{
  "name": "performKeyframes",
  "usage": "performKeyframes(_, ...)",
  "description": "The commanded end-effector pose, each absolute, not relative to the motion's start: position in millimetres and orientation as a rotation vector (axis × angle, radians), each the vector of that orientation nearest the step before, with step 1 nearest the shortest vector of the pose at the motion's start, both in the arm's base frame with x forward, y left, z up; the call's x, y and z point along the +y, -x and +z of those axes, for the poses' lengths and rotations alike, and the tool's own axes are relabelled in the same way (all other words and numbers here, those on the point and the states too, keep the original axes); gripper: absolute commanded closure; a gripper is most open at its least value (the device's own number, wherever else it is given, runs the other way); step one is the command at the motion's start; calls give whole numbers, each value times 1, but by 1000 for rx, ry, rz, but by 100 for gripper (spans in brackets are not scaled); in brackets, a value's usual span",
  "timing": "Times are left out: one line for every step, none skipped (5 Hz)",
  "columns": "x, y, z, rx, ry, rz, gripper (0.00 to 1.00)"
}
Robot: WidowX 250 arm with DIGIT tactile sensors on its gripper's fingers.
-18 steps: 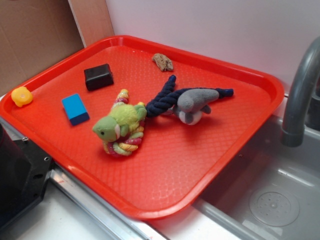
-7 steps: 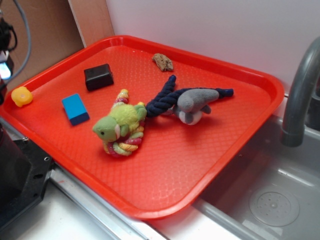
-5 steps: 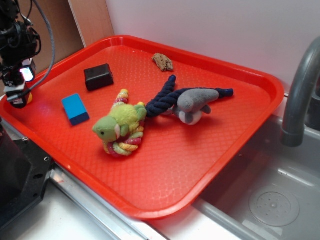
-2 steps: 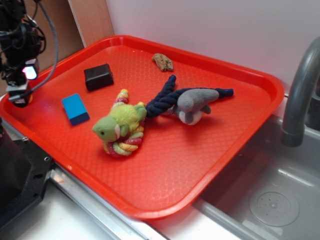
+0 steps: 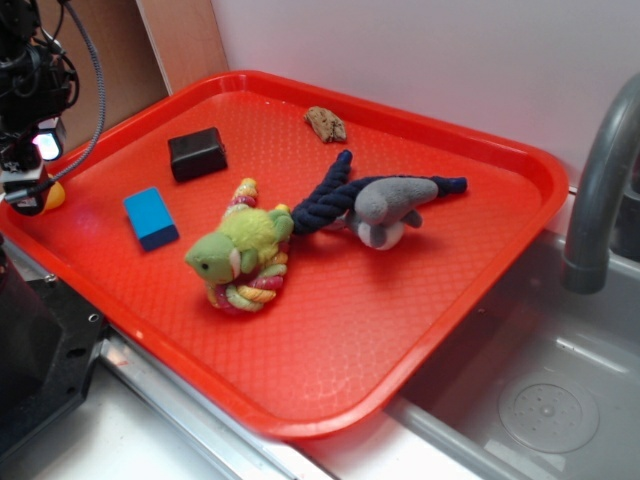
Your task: Grab the yellow duck.
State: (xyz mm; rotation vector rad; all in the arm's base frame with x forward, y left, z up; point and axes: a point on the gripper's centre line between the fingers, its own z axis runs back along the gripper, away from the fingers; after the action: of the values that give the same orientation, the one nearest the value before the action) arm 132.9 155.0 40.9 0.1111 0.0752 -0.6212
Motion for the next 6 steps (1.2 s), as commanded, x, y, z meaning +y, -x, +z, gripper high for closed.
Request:
performKeyframes(162, -129, 24, 130, -126, -603, 0)
performKeyframes(161, -128, 23, 125, -107, -599, 100)
performKeyframes(155, -127, 30, 114, -110, -603, 100)
performKeyframes(151, -130, 29, 127, -109, -606, 100)
performKeyframes(143, -138, 33, 142, -88, -571, 100)
performKeyframes(116, -150, 63, 155, -82, -412, 100)
